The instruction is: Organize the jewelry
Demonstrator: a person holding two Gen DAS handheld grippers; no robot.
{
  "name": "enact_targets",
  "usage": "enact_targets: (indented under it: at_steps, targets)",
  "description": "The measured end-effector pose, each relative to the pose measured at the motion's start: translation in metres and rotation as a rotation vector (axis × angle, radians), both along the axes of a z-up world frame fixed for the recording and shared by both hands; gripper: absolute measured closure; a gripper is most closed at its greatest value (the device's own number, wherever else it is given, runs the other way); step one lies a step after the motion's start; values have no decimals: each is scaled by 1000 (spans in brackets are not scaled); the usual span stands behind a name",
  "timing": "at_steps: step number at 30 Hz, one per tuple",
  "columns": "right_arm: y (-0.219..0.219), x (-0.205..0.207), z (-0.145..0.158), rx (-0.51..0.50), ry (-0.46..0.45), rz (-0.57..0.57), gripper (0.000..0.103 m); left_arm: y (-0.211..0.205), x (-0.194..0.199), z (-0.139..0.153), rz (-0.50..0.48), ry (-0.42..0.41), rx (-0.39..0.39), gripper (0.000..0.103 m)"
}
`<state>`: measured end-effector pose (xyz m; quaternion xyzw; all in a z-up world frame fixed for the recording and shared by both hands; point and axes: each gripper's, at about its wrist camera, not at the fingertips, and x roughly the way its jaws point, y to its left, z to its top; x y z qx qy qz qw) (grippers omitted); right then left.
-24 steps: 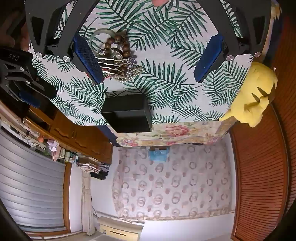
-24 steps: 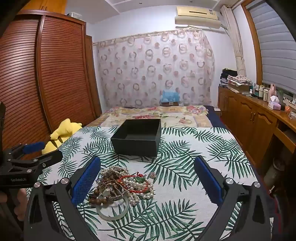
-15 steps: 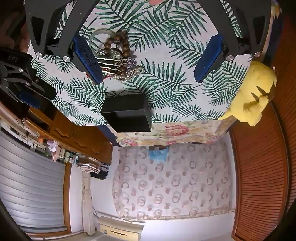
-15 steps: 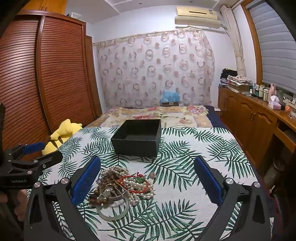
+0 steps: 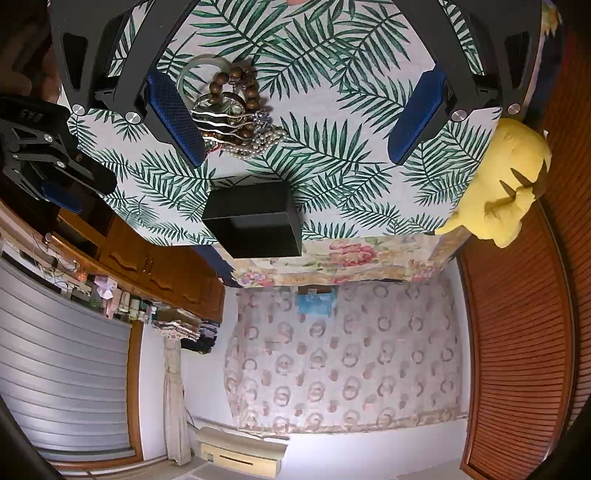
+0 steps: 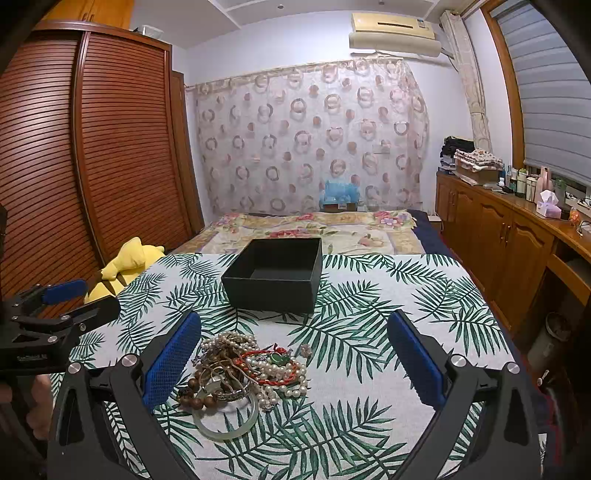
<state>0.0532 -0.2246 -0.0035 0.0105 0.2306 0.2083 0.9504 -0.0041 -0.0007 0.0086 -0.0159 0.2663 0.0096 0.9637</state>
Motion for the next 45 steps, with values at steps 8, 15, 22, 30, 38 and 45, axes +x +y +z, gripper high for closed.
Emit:
enact_targets:
  at_steps: [8,15,22,30,38,45]
  targets:
    - [0,0,1,0,1,1,2,0,0,1,1,-2,1,8]
    - [0,-1,1,1,0,2,2,-1,0,4,1,-5,1,8]
    - [2,-2,3,-1,-4,0,2,0,-1,8,3,-7,4,8]
    - [0,-4,5,-1,-4,1,2,0,-1,9,2,-9,5,7]
    - [2,-4,5,0,-3,1,2,-1,-2,7,2,-10,6,8]
    - [4,-4,5,0,-2,1,2,-1,-2,7,3,-11,6,8]
